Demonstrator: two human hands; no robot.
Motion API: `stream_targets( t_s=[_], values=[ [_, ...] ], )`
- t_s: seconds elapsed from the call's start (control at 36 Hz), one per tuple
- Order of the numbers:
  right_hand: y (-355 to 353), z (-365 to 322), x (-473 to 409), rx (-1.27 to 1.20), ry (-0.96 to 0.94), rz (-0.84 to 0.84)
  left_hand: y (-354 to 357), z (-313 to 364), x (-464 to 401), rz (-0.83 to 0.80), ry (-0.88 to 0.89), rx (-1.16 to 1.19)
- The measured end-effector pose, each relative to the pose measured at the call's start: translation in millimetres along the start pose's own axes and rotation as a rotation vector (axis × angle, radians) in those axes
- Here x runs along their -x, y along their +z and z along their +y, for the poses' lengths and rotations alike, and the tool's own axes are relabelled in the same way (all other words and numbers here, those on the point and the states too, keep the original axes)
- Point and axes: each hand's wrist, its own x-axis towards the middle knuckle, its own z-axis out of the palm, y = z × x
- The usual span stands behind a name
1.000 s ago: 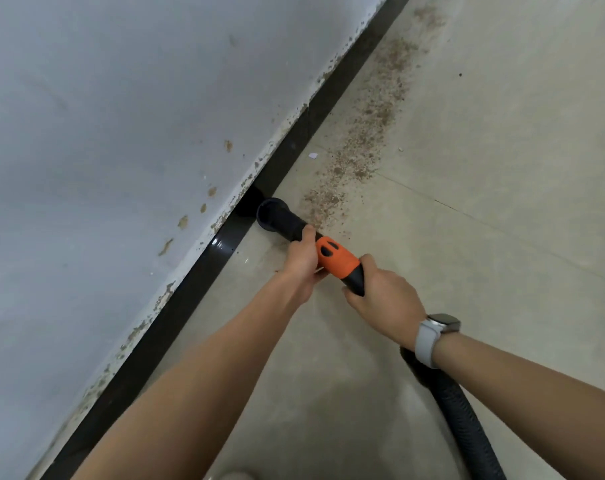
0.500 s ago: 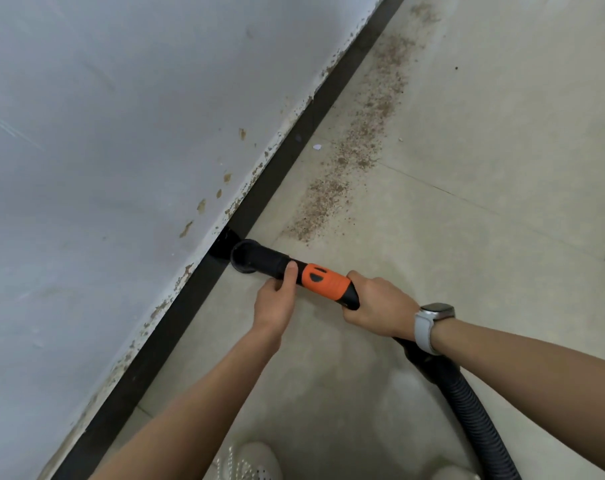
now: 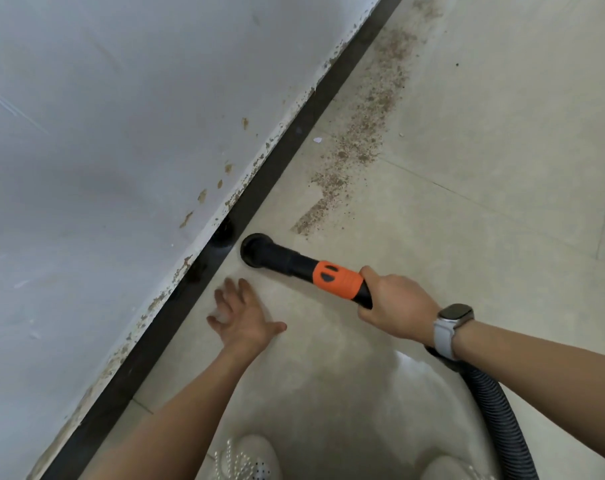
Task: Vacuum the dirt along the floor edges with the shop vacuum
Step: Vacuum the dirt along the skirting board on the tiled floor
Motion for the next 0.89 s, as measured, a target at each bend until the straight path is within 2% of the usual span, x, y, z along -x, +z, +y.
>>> stream_targets(
  t_s=[0.08,0.22,0.31,0.56,0.64,0.72,0.89],
  values=[
    [-2.9,10.4,-0.5,-0.013,0.04,0.013,1.7,-1.2,-1.1,-0.001,0.001,-0.01],
    [-25.3,49.0,-9.8,-0.133,0.291,0.189,1.8,0.0,-1.3,0.005,0.001,-0.045],
    [-33.2,58.9,-11.1,-0.218,0.358,0.234,-1.1,5.1,-2.6,-0.003,-0.014,-0.064],
    [-8.2,11.9,16.1,-0.079,0.047,0.045,-5.5,15.1,-4.4,-0.032,-0.035,-0.118],
    [0.0,7.3,26.2,-0.004,0.013,0.017,-4.7,13.5,-4.9,-0.033,-0.038,-0.105],
    [-2.7,22.1,27.5,0.015,0.088,0.022,-2.8,11.1,-4.8,-0.027,-0.021,-0.09],
    [-30.4,60.6,18.9,-0.146,0.374,0.179,-1.9,10.2,-4.7,-0.015,-0.026,-0.097]
  ],
)
